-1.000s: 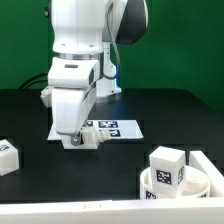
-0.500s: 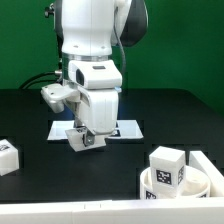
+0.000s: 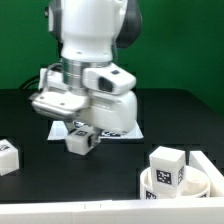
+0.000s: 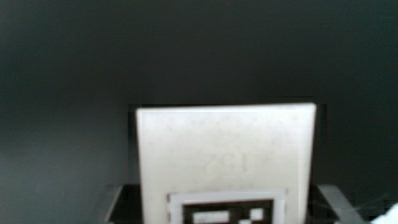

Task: Assemble stool

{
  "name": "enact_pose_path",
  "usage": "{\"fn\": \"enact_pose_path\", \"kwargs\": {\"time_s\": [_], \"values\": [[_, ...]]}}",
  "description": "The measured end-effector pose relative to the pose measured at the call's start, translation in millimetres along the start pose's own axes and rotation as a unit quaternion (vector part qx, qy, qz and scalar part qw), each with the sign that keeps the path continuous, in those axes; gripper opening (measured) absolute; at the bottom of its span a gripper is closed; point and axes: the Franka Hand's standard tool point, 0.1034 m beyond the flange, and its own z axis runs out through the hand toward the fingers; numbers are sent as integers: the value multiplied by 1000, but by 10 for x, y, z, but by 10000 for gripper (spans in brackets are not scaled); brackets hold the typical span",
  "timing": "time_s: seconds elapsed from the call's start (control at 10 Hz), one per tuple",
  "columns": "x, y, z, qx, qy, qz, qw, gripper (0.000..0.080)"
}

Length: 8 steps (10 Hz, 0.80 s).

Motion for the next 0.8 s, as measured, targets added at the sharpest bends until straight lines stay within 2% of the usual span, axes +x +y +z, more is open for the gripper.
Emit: {"fn": "enact_pose_path", "kwargs": {"time_s": [0.3,0.4,0.5,0.6,0.7,0.8], "values": [[-27,-74,4,10,-7,-74,997,331],[-28,-80,5,10,-7,-66,998,331],[-28,-81,7,10,-7,-50,999,415],[-31,-80,-5,11,-8,-39,999,415],[-65,-66,-85,12,-15,17,1000,587],[-115,-75,-206,15,-23,105,994,636]]}}
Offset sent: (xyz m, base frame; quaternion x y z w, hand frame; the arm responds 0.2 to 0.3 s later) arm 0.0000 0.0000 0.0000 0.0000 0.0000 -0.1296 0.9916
